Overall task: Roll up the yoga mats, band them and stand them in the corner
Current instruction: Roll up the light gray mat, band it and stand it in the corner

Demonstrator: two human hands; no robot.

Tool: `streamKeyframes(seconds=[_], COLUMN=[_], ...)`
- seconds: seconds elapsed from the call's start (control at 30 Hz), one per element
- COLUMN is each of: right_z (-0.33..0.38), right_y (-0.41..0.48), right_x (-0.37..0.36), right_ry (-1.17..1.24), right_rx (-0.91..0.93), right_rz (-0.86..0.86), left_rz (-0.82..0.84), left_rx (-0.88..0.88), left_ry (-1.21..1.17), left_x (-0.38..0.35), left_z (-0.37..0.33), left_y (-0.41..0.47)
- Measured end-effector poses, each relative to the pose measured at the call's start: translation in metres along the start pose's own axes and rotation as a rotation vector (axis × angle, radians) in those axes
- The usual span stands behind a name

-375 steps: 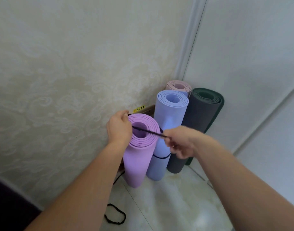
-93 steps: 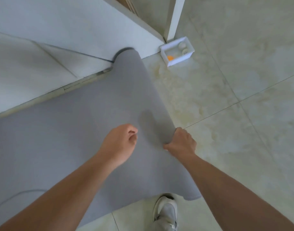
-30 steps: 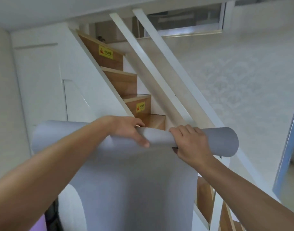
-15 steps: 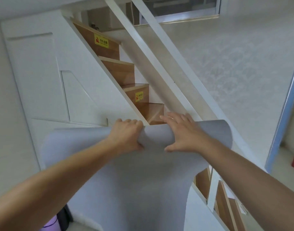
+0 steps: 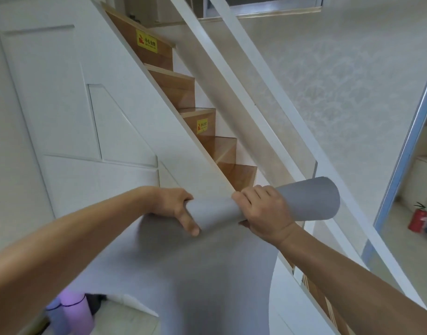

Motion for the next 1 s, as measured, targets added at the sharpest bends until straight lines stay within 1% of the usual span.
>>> streamKeyframes(seconds=[0.03,0.07,0.1,0.13,0.2,0.27,0.3,0.33,0.37,0.4,0.43,0.5,0.53,0.57,0.6,0.63,0.67,0.7,0.73,0.77,0.8,0.87,0.93,1.0], right_z=[0.000,-0.004,-0.009,-0.014,-0.020,-0.024,-0.026,-0.028,-0.029,-0.028,-0.026,-0.018,-0.014,-0.010,-0.007,-0.005,-0.004,-0.005,-0.008,-0.011,-0.015,-0.022,-0.026,-0.027], right_y=[-0.001,-0.001,0.000,0.001,0.005,0.009,0.009,0.010,0.012,0.014,0.014,0.005,-0.001,-0.006,-0.010,-0.012,-0.013,-0.014,-0.014,-0.013,-0.011,-0.007,-0.007,-0.011], right_x=[-0.007,-0.015,-0.022,-0.026,-0.029,-0.031,-0.032,-0.031,-0.028,-0.023,-0.020,-0.018,-0.019,-0.020,-0.025,-0.030,-0.034,-0.038,-0.041,-0.043,-0.042,-0.040,-0.039,-0.040], right_ry=[0.027,0.076,0.147,0.213,0.272,0.290,0.279,0.233,0.169,0.098,0.045,-0.021,-0.029,-0.023,-0.018,-0.009,0.010,0.049,0.097,0.130,0.144,0.166,0.179,0.168], right_rx=[-0.022,-0.056,-0.115,-0.173,-0.253,-0.284,-0.295,-0.292,-0.275,-0.248,-0.216,-0.150,-0.140,-0.136,-0.130,-0.131,-0.147,-0.182,-0.221,-0.258,-0.286,-0.340,-0.358,-0.344], right_rz=[0.118,0.278,0.447,0.579,0.724,0.805,0.810,0.775,0.694,0.589,0.468,0.277,0.214,0.190,0.207,0.240,0.288,0.358,0.422,0.447,0.453,0.470,0.496,0.531], left_rz=[-0.072,-0.160,-0.254,-0.353,-0.522,-0.600,-0.625,-0.622,-0.579,-0.491,-0.371,-0.154,-0.090,-0.057,-0.069,-0.124,-0.207,-0.319,-0.434,-0.533,-0.615,-0.694,-0.759,-0.715], left_rx=[0.002,0.004,0.003,-0.010,-0.085,-0.143,-0.172,-0.188,-0.190,-0.177,-0.158,-0.110,-0.088,-0.068,-0.048,-0.024,-0.002,0.002,-0.008,-0.027,-0.058,-0.124,-0.200,-0.224], left_ry=[0.083,0.235,0.428,0.614,0.858,1.042,1.102,1.121,1.074,0.961,0.798,0.357,0.170,0.060,0.067,0.198,0.411,0.628,0.794,0.908,1.004,1.176,1.268,1.293], left_x=[-0.003,-0.004,-0.003,-0.001,0.000,-0.002,-0.005,-0.008,-0.011,-0.013,-0.016,-0.024,-0.028,-0.032,-0.032,-0.029,-0.023,-0.017,-0.013,-0.011,-0.010,-0.013,-0.017,-0.022], left_z=[0.005,0.006,0.004,-0.002,-0.021,-0.039,-0.045,-0.047,-0.045,-0.039,-0.030,-0.012,-0.005,-0.001,0.002,0.003,0.001,-0.007,-0.017,-0.024,-0.030,-0.037,-0.038,-0.032], left_y=[0.004,0.007,0.009,0.009,0.011,0.012,0.011,0.012,0.013,0.014,0.016,0.016,0.015,0.013,0.012,0.011,0.011,0.009,0.006,0.004,0.002,-0.003,-0.006,-0.005])
Point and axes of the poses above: each hand's wrist, its own y-axis towards the middle knuckle, its own x-axis out of the back of the hand, z = x × y, the point moved 8 cm from there along y, towards the middle knuckle, and after that the axes turned 15 degrees about -x, right-handed, at the moved point
